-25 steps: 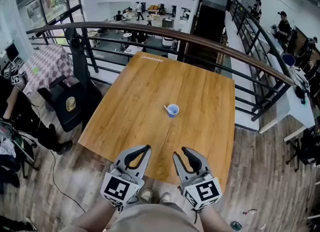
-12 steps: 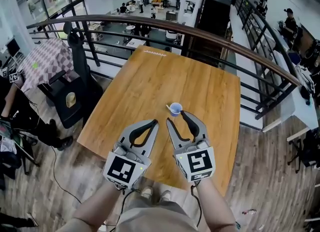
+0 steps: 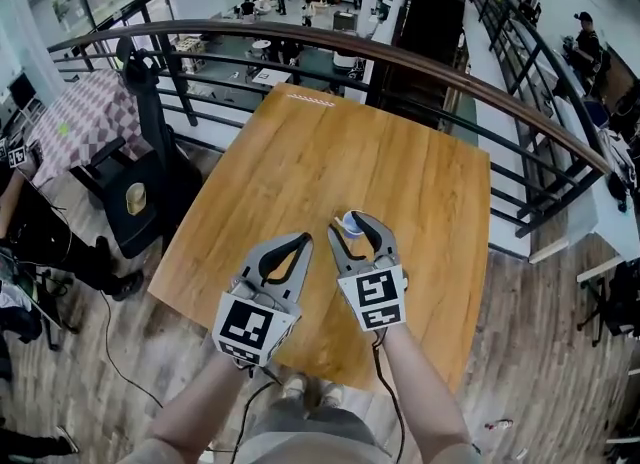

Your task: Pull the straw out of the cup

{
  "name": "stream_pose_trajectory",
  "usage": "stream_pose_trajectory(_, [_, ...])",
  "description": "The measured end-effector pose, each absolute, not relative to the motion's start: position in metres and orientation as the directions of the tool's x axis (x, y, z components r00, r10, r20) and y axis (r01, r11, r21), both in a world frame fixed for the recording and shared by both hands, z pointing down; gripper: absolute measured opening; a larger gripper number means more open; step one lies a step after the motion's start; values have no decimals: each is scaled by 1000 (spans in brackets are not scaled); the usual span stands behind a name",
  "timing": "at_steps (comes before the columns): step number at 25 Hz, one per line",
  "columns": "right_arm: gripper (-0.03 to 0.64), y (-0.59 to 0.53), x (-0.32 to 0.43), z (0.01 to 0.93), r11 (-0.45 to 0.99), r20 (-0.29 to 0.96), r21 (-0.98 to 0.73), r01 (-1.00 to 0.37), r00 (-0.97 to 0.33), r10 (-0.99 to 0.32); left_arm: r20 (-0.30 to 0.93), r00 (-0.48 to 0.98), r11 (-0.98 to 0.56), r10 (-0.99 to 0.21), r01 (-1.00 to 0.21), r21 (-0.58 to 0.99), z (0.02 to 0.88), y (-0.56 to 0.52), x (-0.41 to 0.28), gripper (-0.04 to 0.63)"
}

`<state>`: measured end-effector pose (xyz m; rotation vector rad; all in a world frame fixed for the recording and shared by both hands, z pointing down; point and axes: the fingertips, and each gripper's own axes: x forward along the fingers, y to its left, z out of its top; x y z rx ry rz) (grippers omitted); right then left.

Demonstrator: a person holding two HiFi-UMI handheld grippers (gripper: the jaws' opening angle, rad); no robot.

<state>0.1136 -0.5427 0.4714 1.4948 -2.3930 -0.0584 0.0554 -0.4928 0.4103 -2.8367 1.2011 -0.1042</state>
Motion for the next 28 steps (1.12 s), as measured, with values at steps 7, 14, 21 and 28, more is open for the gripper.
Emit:
stream_pose_trajectory(7, [166, -577, 124, 550, 451, 370, 216, -866, -355, -858, 93, 689, -694, -719, -719, -40, 461, -516, 57, 14])
stream_pose_trajectory(14, [166, -609, 136, 626, 456, 490, 214, -864, -309, -815, 142, 696, -702, -704, -712, 9, 518, -527, 59, 14])
stream_pose_trajectory(21, [163, -626, 145, 673, 453, 567, 193, -870, -278, -775, 208, 705, -715, -678, -698, 39, 562, -522, 59, 15])
stream_pose_trajectory(28, [68, -636, 157, 671, 399, 543, 270, -876, -203, -815, 211, 716, -726, -666, -687, 40, 567, -512, 58, 14])
